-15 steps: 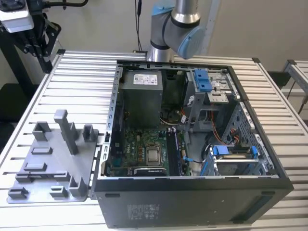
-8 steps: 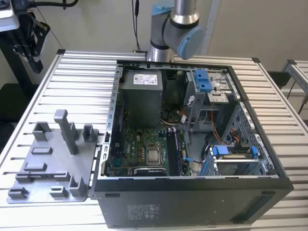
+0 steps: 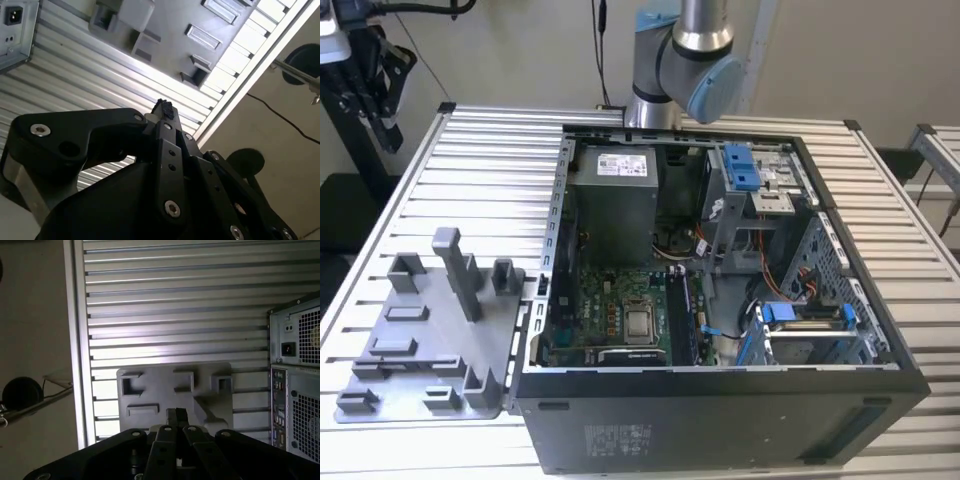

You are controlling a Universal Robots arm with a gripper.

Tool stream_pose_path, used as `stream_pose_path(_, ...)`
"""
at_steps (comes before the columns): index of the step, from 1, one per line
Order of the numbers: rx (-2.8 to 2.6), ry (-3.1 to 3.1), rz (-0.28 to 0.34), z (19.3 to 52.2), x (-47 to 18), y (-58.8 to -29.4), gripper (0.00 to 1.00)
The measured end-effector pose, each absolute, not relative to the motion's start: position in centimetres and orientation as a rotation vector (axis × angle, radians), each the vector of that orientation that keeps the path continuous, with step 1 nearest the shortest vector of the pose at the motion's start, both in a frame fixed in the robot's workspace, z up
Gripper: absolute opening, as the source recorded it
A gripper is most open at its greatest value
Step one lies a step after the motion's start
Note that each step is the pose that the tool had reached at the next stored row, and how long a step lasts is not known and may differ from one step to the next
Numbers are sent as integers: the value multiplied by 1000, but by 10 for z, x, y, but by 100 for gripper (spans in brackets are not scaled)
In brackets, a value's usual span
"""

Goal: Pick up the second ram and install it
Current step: 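Reach for the second ram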

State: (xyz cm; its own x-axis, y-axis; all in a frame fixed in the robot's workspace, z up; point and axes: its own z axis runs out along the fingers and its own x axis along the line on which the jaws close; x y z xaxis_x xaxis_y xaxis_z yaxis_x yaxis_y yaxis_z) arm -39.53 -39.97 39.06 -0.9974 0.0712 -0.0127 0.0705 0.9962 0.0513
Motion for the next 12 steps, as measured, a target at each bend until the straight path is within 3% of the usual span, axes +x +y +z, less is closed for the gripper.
stream_pose_path(12,111,3124,79,388,-396,-437,11)
